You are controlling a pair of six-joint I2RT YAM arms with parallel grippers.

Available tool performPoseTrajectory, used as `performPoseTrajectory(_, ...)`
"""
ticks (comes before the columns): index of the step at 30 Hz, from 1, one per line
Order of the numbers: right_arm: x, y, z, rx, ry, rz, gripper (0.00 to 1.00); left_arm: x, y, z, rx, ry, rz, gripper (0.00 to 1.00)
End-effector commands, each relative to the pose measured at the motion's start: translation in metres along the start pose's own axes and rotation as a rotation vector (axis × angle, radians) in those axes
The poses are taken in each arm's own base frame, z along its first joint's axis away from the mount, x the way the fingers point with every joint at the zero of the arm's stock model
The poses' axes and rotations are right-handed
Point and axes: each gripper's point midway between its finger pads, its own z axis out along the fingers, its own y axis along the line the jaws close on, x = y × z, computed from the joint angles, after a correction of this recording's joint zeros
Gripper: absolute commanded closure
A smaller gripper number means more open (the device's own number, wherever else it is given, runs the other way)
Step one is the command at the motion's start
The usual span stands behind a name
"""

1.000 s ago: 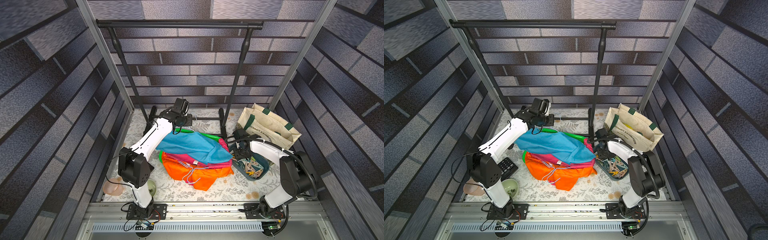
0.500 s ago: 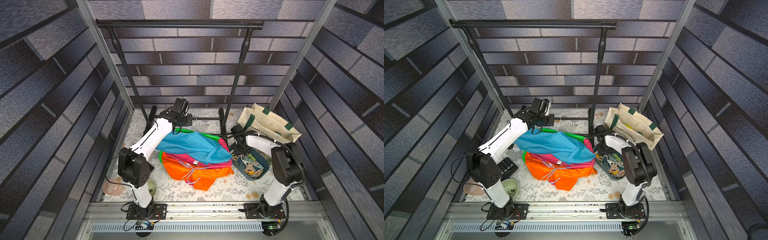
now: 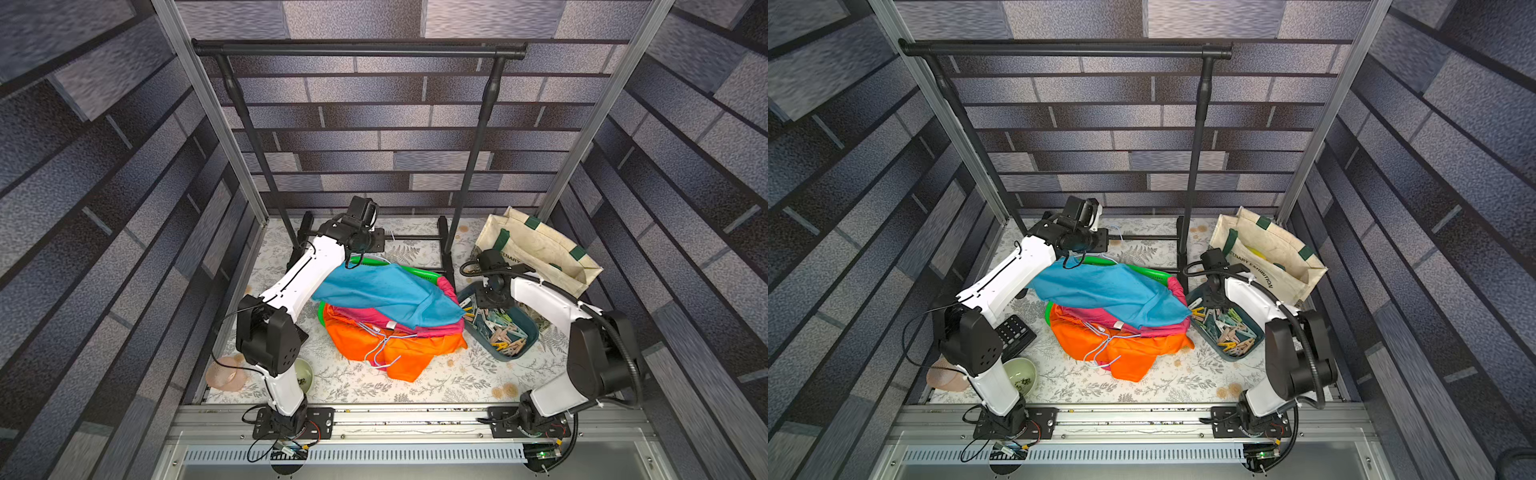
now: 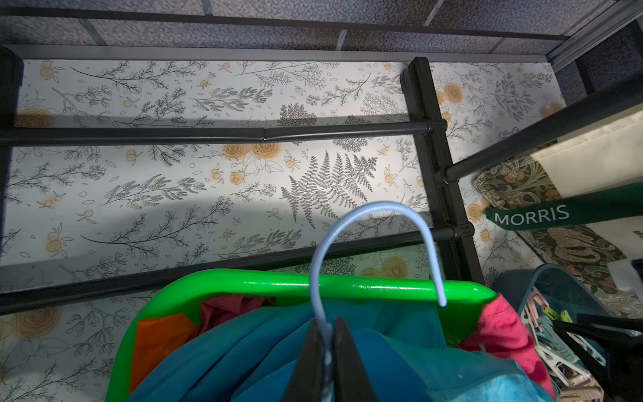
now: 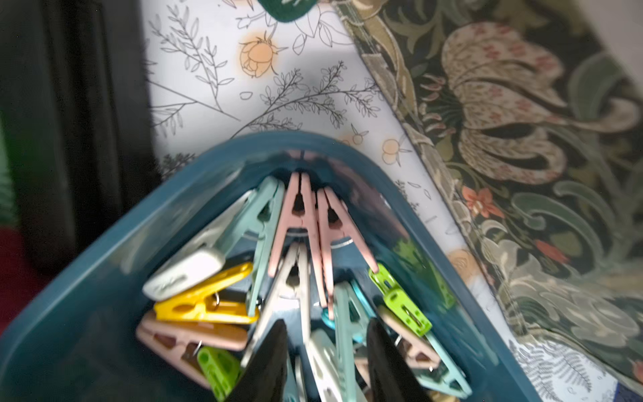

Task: Use clothespins to secure the t-shirt on both sides of the hanger
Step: Adjust the clothespins at the storage box.

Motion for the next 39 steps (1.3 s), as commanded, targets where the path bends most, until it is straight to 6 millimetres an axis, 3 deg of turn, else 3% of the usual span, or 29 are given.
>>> performPoseTrajectory(1,0.029,-0.003,-0.004,-0.019,0.059,0.072,0.50,-0.010,-0.003,-0.015,0.025,-0.042,-0.012,0.89)
performPoseTrajectory(3,0.040,-0.002,-0.006,-0.040,0.070,0.104,0.40,-0.010,-0.004,-0.017,0.029,-0.048,-0.012,0.89)
performPoseTrajectory(6,0.054,-0.004,-0.004,-0.051,0.082,0.151,0.35,-0.010,-0.004,-0.020,0.033,-0.052,-0.012,0.89)
performPoseTrajectory(10,0.066,-0.004,-0.002,-0.085,0.085,0.213,0.35,-0.008,-0.005,-0.022,0.037,-0.048,-0.008,0.89)
performPoseTrajectory(14,0.069,0.007,0.009,-0.155,0.099,0.251,0.48,-0.006,-0.006,-0.021,0.043,-0.044,-0.009,0.89)
performPoseTrajectory(18,0.055,0.019,0.017,-0.197,0.103,0.256,0.63,-0.006,-0.008,-0.020,0.047,-0.040,-0.007,0.89)
performPoseTrajectory(21,0.034,0.021,0.016,-0.200,0.067,0.238,0.68,-0.007,-0.008,-0.021,0.046,-0.043,-0.007,0.89)
performPoseTrajectory(25,-0.002,0.024,0.008,-0.200,0.000,0.198,0.68,-0.007,-0.008,-0.019,0.046,-0.039,-0.006,0.89)
performPoseTrajectory(29,-0.021,0.024,0.000,-0.200,-0.038,0.182,0.58,-0.006,-0.009,-0.017,0.047,-0.033,-0.009,0.89)
performPoseTrajectory(32,-0.014,0.017,-0.005,-0.172,-0.038,0.179,0.50,-0.006,-0.009,-0.016,0.046,-0.032,-0.008,0.88)
performPoseTrajectory(35,0.005,0.006,-0.007,-0.128,-0.012,0.171,0.43,-0.007,-0.009,-0.016,0.048,-0.033,-0.005,0.88)
performPoseTrajectory(39,0.031,-0.006,-0.014,-0.094,-0.002,0.173,0.42,-0.008,-0.011,-0.016,0.057,-0.032,-0.005,0.88)
